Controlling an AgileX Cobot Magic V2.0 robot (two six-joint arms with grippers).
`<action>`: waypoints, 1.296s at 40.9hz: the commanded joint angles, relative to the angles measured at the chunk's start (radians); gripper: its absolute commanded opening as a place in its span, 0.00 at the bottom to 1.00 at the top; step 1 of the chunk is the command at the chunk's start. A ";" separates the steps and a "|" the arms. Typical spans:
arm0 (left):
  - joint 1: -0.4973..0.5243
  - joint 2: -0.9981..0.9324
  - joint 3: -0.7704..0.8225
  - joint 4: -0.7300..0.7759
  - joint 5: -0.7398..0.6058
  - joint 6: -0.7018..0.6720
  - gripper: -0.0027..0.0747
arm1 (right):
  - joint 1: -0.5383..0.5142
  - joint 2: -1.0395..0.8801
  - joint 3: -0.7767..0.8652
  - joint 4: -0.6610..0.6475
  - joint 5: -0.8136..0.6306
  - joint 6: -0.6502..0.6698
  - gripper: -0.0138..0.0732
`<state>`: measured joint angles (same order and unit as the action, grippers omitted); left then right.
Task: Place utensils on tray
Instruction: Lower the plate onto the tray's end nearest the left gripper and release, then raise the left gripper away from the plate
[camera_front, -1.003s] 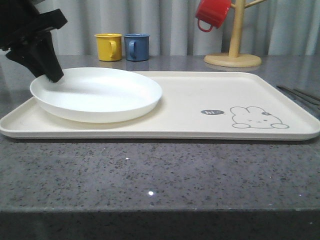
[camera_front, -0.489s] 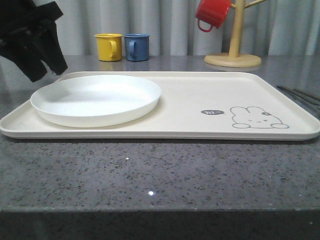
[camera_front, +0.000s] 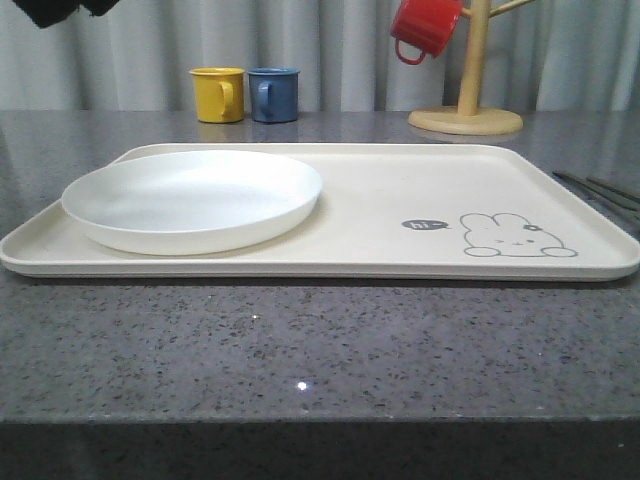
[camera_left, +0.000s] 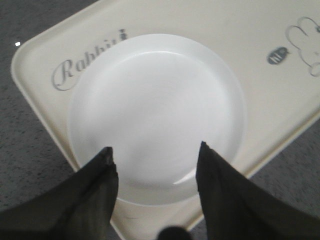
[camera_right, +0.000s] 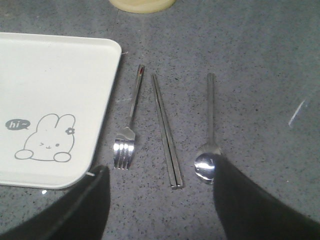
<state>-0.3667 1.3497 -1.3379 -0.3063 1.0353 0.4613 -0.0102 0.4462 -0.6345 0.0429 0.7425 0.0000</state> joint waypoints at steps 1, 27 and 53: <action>-0.089 -0.116 0.025 0.017 -0.036 -0.007 0.50 | -0.005 0.014 -0.029 0.000 -0.066 0.000 0.71; -0.203 -0.648 0.366 0.279 -0.165 -0.294 0.46 | -0.005 0.014 -0.029 0.001 -0.072 0.000 0.71; -0.203 -0.688 0.382 0.279 -0.165 -0.294 0.44 | 0.092 0.302 -0.228 0.009 0.167 0.000 0.71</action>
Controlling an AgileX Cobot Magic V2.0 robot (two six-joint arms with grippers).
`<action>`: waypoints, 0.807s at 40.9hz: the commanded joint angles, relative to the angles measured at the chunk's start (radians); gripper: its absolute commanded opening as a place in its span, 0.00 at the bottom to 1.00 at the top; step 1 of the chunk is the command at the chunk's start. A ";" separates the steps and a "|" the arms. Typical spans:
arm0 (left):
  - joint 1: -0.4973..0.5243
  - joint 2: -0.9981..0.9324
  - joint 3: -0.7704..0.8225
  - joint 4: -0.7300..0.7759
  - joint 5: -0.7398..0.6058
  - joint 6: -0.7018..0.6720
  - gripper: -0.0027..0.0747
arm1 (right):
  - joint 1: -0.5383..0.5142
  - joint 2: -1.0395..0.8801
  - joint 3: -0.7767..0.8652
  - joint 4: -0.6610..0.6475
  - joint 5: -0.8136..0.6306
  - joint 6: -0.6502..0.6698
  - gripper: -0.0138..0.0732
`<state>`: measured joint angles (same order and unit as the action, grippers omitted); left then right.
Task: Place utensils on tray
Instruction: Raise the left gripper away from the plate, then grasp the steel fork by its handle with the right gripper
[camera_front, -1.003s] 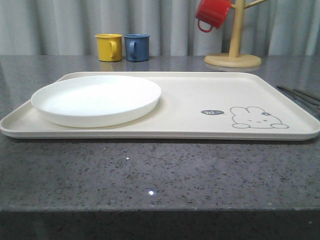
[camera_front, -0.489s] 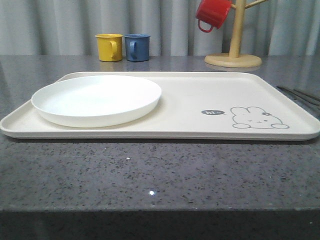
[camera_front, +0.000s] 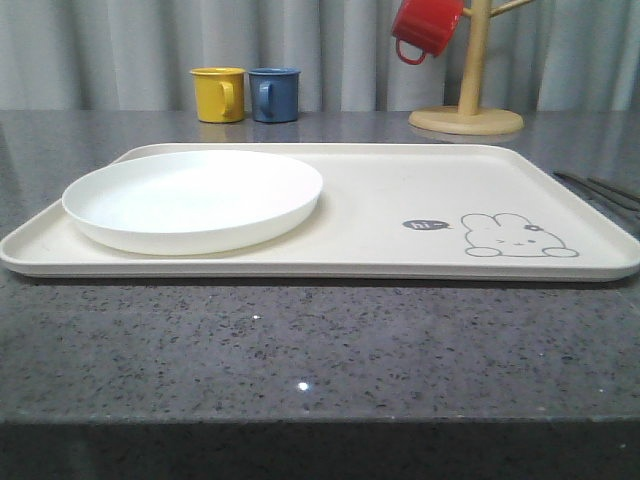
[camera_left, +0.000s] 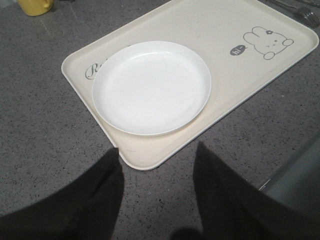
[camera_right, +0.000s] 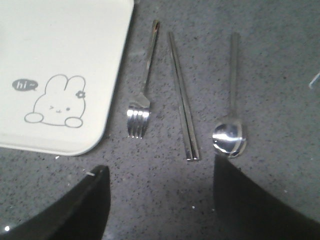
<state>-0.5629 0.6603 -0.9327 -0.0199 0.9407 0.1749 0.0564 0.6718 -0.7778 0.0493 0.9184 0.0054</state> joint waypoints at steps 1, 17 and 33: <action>-0.007 0.001 -0.023 -0.007 -0.070 -0.008 0.44 | 0.038 0.099 -0.100 0.001 0.007 -0.005 0.71; -0.007 0.001 -0.022 -0.007 -0.070 -0.008 0.44 | 0.080 0.535 -0.354 -0.022 0.170 0.010 0.63; -0.007 0.001 -0.019 -0.007 -0.070 -0.008 0.44 | 0.078 0.860 -0.563 -0.028 0.218 0.076 0.55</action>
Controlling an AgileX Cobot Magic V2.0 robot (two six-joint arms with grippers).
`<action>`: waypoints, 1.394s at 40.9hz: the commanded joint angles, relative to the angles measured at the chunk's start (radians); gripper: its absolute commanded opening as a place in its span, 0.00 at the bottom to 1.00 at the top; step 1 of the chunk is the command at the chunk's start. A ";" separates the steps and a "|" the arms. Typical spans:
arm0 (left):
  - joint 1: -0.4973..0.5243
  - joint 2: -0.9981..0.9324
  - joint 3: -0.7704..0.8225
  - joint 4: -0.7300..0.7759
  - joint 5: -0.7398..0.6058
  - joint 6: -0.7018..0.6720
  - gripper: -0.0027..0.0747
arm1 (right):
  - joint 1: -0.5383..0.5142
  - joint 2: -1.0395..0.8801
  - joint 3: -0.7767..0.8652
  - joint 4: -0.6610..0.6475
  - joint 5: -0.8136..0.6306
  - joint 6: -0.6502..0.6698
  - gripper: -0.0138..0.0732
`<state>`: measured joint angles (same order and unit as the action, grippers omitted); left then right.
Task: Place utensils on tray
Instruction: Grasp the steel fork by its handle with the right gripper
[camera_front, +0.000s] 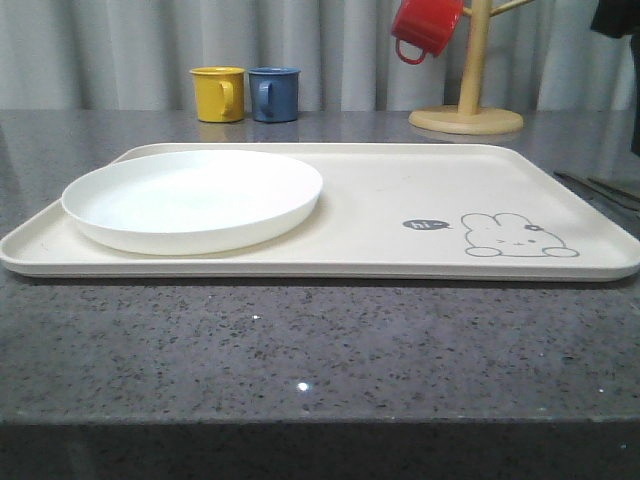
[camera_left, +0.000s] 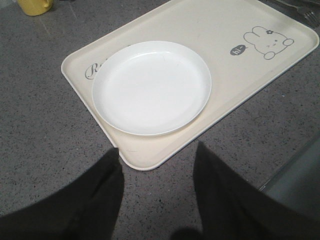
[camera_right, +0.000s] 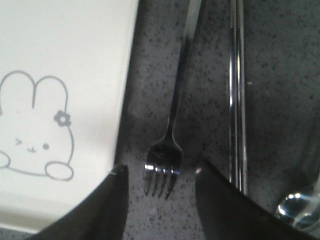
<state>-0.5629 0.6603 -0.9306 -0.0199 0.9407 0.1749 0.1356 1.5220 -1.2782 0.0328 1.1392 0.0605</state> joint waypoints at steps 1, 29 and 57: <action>-0.007 0.001 -0.021 -0.007 -0.070 -0.008 0.44 | -0.001 0.022 -0.072 -0.011 -0.003 0.025 0.55; -0.007 0.001 -0.021 -0.007 -0.070 -0.008 0.44 | -0.001 0.193 -0.152 -0.046 0.025 0.043 0.47; -0.007 0.001 -0.021 -0.007 -0.070 -0.008 0.44 | 0.005 0.189 -0.305 -0.048 0.192 0.044 0.10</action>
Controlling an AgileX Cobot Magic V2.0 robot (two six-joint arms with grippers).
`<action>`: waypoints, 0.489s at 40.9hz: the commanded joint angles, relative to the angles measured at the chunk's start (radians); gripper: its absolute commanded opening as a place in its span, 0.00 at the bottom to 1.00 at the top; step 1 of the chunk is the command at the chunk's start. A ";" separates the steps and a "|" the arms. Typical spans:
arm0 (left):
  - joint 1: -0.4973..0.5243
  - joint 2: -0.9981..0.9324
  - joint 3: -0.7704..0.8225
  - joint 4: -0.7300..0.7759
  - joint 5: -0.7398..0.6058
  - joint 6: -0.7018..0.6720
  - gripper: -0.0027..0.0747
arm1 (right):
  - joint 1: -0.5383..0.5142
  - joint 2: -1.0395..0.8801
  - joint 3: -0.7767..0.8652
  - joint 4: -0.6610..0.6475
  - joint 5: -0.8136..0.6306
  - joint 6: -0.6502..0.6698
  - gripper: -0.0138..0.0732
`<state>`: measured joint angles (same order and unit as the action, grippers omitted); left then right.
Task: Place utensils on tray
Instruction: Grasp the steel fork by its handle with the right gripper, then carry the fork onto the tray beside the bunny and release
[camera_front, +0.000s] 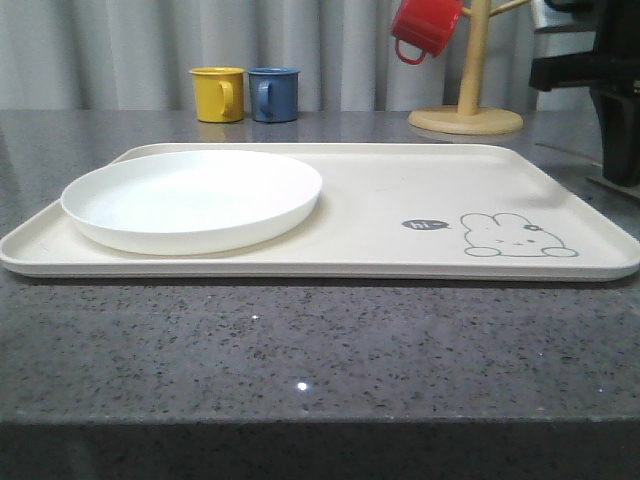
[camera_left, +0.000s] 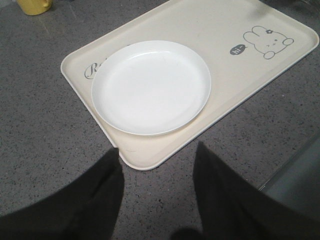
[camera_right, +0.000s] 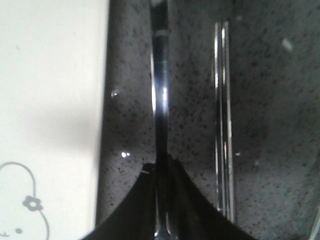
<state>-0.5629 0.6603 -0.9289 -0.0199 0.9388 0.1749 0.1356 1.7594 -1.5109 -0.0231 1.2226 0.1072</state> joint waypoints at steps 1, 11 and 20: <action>-0.007 0.001 -0.023 -0.007 -0.069 -0.008 0.44 | 0.012 -0.048 -0.088 0.023 0.112 -0.002 0.10; -0.007 0.001 -0.023 -0.007 -0.069 -0.008 0.44 | 0.184 -0.043 -0.139 0.094 0.082 0.080 0.10; -0.007 0.001 -0.023 -0.007 -0.069 -0.008 0.44 | 0.320 -0.010 -0.139 0.090 0.035 0.326 0.10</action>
<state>-0.5629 0.6603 -0.9268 -0.0199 0.9388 0.1749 0.4227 1.7809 -1.6167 0.0707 1.2269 0.3379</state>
